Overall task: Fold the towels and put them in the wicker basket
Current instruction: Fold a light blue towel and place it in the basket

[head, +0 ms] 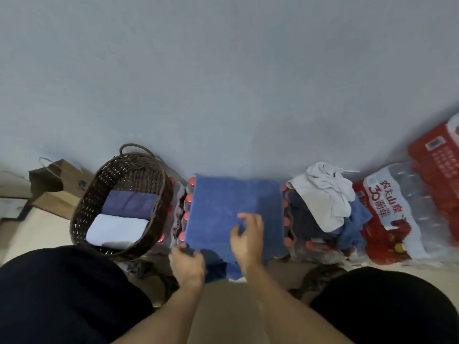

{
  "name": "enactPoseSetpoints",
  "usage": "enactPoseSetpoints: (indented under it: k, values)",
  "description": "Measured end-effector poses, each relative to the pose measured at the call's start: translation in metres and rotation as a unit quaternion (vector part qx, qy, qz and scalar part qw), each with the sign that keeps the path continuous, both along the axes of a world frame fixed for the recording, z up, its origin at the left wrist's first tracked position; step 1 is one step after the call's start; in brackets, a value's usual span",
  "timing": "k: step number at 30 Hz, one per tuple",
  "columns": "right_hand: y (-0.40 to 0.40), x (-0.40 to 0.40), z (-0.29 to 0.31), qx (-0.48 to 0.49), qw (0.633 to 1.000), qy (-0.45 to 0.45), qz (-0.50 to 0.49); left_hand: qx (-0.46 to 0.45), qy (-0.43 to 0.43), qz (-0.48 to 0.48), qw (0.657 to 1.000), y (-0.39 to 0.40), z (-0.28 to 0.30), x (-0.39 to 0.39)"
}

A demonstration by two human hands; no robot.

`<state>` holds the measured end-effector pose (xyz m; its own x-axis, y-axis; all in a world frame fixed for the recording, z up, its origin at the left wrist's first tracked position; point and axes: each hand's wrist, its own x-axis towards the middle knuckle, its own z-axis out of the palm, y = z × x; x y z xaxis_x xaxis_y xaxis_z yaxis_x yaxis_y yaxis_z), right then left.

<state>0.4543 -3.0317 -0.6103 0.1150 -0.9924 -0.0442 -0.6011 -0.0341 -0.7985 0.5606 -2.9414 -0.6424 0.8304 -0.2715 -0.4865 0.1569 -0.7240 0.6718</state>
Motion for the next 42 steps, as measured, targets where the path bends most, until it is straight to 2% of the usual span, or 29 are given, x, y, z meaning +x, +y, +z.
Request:
enactPoseSetpoints:
  k: [3,7,9,11,16,22,25,29,31,33,35,37,38,42]
  values:
    - [0.037,-0.008,-0.015,0.022,1.0,-0.005,0.018,0.017,0.083,-0.035,0.996,0.029,-0.019,0.002]
    - [0.055,-0.03,-0.033,0.134,0.984,0.061,0.1,0.018,0.14,-0.042,0.989,0.013,-0.026,0.016]
    - [0.057,-0.038,-0.038,0.165,0.976,0.097,0.105,0.006,0.145,-0.011,0.989,0.004,-0.028,0.022]
    - [0.058,-0.04,-0.04,0.17,0.98,0.072,0.073,-0.014,0.157,0.035,0.987,0.001,-0.028,0.026]
    - [0.051,-0.024,-0.035,0.234,0.967,-0.056,0.086,-0.01,0.113,0.015,0.993,-0.001,-0.022,0.023]
    - [0.056,0.007,-0.041,0.293,0.945,-0.02,0.145,0.014,0.053,-0.071,0.996,0.006,-0.008,0.035]
    - [0.062,0.023,-0.04,0.291,0.945,0.007,0.151,0.006,0.062,-0.117,0.991,0.003,0.003,0.041]
    - [0.061,0.036,-0.037,0.217,0.967,0.027,0.127,-0.071,0.149,-0.086,0.982,0.002,0.016,0.044]
    - [0.058,0.04,-0.036,0.223,0.967,0.005,0.122,-0.105,0.163,-0.06,0.979,0.004,0.021,0.044]
    - [0.054,0.042,-0.031,0.25,0.962,-0.034,0.106,-0.114,0.153,-0.073,0.979,0.008,0.023,0.044]
    - [0.048,0.041,-0.027,0.277,0.953,-0.09,0.08,-0.11,0.194,-0.148,0.964,0.013,0.024,0.041]
    - [0.04,0.037,-0.024,0.319,0.933,-0.167,0.023,-0.094,0.264,-0.248,0.927,0.019,0.024,0.035]
    - [0.035,0.033,-0.023,0.339,0.918,-0.205,-0.016,-0.081,0.273,-0.287,0.915,0.022,0.025,0.033]
    - [0.015,0.019,-0.016,0.369,0.871,-0.306,-0.106,0.004,0.17,-0.332,0.928,0.029,0.018,0.03]
